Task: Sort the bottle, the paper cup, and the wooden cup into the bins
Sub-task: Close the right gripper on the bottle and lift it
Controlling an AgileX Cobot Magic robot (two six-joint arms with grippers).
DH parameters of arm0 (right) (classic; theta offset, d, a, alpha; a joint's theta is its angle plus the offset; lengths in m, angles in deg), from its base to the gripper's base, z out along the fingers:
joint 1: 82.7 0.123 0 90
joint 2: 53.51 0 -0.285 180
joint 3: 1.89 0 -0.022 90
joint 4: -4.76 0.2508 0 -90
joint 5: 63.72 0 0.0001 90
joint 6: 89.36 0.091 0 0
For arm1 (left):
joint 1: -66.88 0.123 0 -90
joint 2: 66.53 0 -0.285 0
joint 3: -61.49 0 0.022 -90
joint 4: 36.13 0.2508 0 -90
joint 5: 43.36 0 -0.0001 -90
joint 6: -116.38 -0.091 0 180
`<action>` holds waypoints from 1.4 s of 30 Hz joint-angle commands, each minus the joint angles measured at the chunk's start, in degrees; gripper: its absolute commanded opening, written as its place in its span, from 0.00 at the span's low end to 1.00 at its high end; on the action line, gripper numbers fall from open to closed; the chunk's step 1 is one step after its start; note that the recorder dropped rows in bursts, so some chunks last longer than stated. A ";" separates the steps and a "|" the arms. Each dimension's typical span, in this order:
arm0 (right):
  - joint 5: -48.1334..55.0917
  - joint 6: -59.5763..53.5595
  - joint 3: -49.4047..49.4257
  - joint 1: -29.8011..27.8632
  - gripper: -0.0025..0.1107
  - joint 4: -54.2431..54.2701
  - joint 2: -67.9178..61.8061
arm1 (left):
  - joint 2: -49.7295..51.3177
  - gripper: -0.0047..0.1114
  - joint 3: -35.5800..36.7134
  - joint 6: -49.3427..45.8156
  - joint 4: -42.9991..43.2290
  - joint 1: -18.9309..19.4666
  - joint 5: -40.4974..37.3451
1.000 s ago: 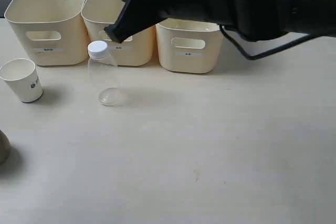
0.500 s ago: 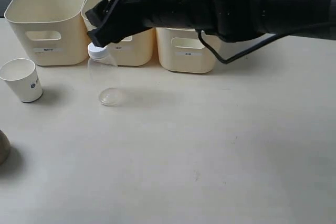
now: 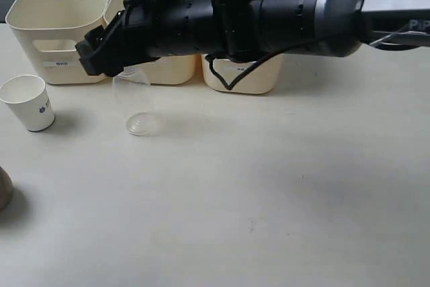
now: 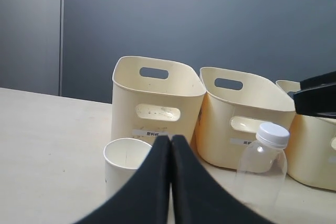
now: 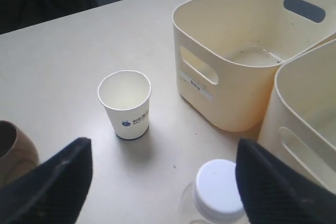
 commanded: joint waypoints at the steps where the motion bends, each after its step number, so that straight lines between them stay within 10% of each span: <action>1: -1.04 0.29 -1.62 -0.05 0.66 -0.04 -2.13 | -0.40 0.04 -0.01 0.24 -0.36 -0.37 -0.33; 42: -7.50 1.69 -7.08 -0.05 0.66 0.41 -11.36 | -0.40 0.04 -0.01 0.24 -0.77 -0.37 -0.66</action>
